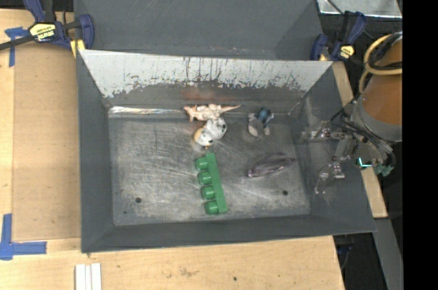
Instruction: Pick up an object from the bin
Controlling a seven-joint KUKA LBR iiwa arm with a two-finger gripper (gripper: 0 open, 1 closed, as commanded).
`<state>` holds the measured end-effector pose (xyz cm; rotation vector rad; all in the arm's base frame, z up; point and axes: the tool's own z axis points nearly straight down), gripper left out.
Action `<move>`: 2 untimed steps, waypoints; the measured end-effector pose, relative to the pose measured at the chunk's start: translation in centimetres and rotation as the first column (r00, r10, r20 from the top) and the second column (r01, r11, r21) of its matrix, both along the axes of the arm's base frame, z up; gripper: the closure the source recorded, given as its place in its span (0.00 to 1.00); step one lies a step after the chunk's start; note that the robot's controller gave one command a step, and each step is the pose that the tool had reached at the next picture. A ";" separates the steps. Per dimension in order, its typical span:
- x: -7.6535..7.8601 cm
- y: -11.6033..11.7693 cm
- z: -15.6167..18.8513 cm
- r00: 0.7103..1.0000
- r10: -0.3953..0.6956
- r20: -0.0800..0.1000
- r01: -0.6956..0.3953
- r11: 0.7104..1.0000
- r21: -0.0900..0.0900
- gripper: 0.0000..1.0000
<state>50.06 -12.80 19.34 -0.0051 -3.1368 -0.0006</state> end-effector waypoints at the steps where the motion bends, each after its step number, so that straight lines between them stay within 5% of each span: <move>1: 0.2 0.0 0.4 1.000 0.003 0.008 -0.003 1.000 -0.002 0.00; 2: 0.2 0.1 0.4 1.000 0.004 0.008 -0.004 1.000 -0.002 0.00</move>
Offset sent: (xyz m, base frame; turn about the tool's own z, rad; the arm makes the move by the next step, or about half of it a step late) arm 0.0184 0.0494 -0.1234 -0.1558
